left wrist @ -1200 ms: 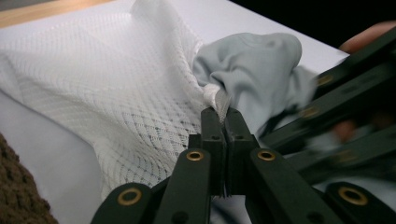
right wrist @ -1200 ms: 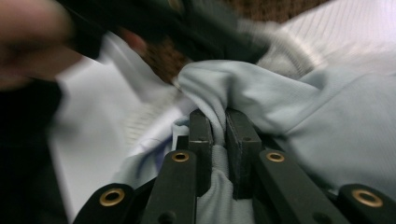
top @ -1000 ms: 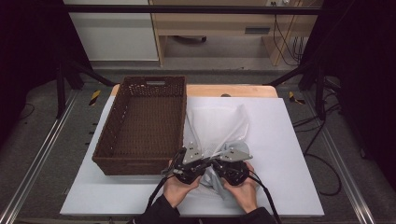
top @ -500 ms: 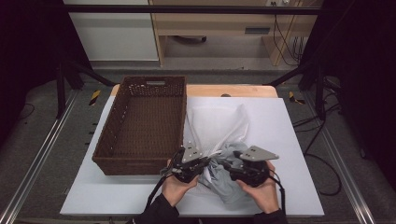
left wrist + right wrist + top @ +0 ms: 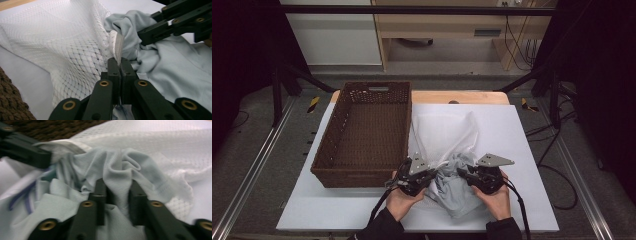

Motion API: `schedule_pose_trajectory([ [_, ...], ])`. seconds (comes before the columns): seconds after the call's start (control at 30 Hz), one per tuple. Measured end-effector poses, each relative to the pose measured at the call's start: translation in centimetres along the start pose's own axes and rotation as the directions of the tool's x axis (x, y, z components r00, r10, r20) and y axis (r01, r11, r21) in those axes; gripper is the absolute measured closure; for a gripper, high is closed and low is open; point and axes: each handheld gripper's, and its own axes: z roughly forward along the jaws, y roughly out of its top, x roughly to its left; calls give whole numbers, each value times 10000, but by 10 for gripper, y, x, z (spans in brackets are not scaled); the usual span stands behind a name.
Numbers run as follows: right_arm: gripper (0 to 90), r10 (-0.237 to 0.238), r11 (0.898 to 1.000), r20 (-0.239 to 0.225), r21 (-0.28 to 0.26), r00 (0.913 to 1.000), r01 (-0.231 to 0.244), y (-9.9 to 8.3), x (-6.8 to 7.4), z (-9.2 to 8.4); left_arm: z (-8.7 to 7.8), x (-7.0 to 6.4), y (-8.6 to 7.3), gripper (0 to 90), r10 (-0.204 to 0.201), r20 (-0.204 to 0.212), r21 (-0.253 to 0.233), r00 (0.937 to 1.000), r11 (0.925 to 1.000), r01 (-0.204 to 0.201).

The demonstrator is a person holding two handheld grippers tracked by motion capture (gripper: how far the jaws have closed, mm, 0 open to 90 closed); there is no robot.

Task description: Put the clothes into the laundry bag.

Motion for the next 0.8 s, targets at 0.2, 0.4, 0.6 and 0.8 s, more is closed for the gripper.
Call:
schedule_pose_trajectory([
  [0.2, 809, -1195, 9928, -1375, -251, 9833, 1171, 13, 35, -6, -3, 0, 2, 883, -116, 20, -132, 9999, 9998, 116],
  [0.4, 812, -1679, 9830, -1247, 543, 9779, 1757, 11, 57, 21, -11, -2, 5, 885, -139, 119, -463, 9998, 9988, 144],
  [0.6, 803, -1207, 9927, 673, 138, 9904, 1200, 7, 47, 47, -12, -15, 7, 885, 403, 119, -377, 9991, 9985, -398],
  [0.8, 638, -1142, 9932, 207, 236, 9932, 1137, 7, 45, 36, -6, -8, 1, 885, 289, 1, -116, 9996, 9995, -289],
])
